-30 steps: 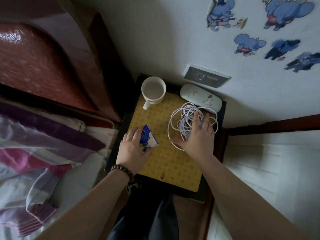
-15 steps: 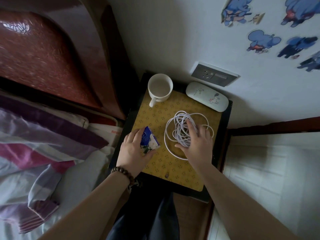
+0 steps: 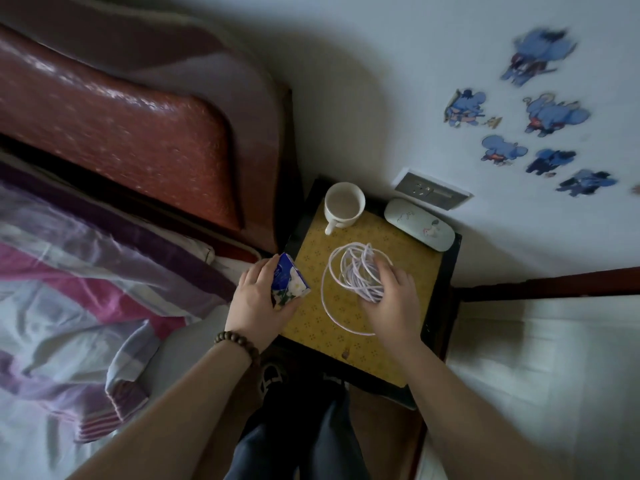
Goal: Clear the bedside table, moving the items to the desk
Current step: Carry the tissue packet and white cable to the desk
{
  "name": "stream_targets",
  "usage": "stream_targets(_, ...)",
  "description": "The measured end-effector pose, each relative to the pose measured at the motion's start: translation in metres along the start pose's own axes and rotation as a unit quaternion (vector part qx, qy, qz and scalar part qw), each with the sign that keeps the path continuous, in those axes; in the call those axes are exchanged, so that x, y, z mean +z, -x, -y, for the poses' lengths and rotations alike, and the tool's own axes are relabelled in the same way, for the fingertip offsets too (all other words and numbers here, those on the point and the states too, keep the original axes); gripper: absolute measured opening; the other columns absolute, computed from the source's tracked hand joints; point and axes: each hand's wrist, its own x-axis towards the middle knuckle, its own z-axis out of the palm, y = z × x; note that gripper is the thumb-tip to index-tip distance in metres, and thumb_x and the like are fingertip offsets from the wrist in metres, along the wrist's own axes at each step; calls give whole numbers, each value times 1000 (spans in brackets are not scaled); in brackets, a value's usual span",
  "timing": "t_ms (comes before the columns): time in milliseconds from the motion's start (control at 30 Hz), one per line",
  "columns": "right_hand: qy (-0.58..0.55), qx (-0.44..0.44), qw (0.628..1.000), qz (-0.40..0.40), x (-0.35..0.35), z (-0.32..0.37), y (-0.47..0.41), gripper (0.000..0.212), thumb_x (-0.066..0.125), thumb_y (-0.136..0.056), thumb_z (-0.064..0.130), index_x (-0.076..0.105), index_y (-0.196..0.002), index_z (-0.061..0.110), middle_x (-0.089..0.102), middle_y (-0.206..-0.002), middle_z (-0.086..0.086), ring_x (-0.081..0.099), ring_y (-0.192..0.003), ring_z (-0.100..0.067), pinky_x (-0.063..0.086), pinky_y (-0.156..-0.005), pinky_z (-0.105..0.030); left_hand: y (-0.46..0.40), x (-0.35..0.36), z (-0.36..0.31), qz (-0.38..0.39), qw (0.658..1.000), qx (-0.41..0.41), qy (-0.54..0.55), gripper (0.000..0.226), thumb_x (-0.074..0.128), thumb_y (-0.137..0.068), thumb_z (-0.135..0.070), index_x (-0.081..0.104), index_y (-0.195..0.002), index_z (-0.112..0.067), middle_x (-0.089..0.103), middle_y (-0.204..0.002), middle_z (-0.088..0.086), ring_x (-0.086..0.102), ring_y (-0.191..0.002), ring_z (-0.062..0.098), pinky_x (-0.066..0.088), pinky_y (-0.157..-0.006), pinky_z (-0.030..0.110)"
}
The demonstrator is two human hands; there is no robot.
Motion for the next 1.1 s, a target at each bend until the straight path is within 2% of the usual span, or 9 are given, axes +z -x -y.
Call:
stream_targets(300, -84, -135, 986, -43, -94, 113, 14, 70, 77, -72, 28, 48, -135, 23, 59, -116, 3, 54, -102, -14, 51, -84, -31, 57, -106, -33, -139, 989, -18, 34, 85, 73, -76, -47, 34, -146, -18, 43, -142, 0, 39, -129, 19, 42, -106, 41)
stream_targets(400, -119, -203, 971, -32, -105, 146, 16, 68, 77, -71, 24, 49, -133, 19, 59, -113, 2, 54, -102, -13, 51, -87, -33, 82, -131, -37, -213, 975, -45, 41, 83, 74, -77, -43, 35, -145, -17, 44, -141, 2, 41, -127, 20, 43, -104, 39)
stream_targets(533, -129, -303, 944, 0, -106, 184, 22, 67, 78, -71, 24, 51, -132, 18, 60, -110, 1, 53, -99, -15, 48, -83, -27, 124, -153, -32, -303, 946, -107, 52, 81, 74, -77, -42, 38, -143, -12, 47, -138, 6, 44, -124, 24, 42, -104, 39)
stream_targets(733, -140, -416, 893, 99, -74, 239, 67, 70, 79, -67, 24, 52, -131, 20, 61, -114, 0, 53, -105, -19, 49, -89, -34, 221, -155, -4, -417, 875, -233, 82, 79, 77, -76, -38, 42, -141, -11, 49, -135, 7, 48, -121, 24, 42, -100, 33)
stream_targets(867, -133, -502, 831, 198, -46, 276, 130, 80, 83, -65, 29, 47, -136, 20, 58, -123, -3, 51, -115, -21, 44, -98, -35, 300, -144, 19, -470, 816, -327, 82, 79, 77, -75, -40, 42, -140, -12, 50, -133, 7, 48, -120, 25, 45, -100, 37)
stream_targets(933, -140, -533, 797, 248, -32, 291, 168, 81, 82, -65, 38, 47, -136, 20, 57, -125, 0, 47, -118, -16, 38, -103, -32, 344, -136, 28, -494, 784, -370, 71, 78, 77, -75, -40, 43, -139, -10, 51, -131, 9, 49, -118, 27, 46, -100, 37)
stream_targets(1000, -139, -564, 764, 280, -16, 305, 207, 80, 81, -65, 45, 48, -134, 22, 59, -123, 2, 49, -117, -15, 39, -103, -33, 388, -129, 35, -519, 749, -408, 57, 77, 77, -75, -41, 46, -137, -8, 54, -127, 10, 51, -114, 28, 47, -97, 36)
stream_targets(1100, -115, -609, 720, 312, 7, 322, 272, 74, 81, -67, 34, 50, -133, 22, 62, -118, -3, 53, -113, -22, 43, -99, -39, 456, -112, 45, -558, 688, -461, 60, 75, 76, -75, -42, 46, -136, -9, 55, -124, 10, 51, -112, 27, 46, -97, 37)
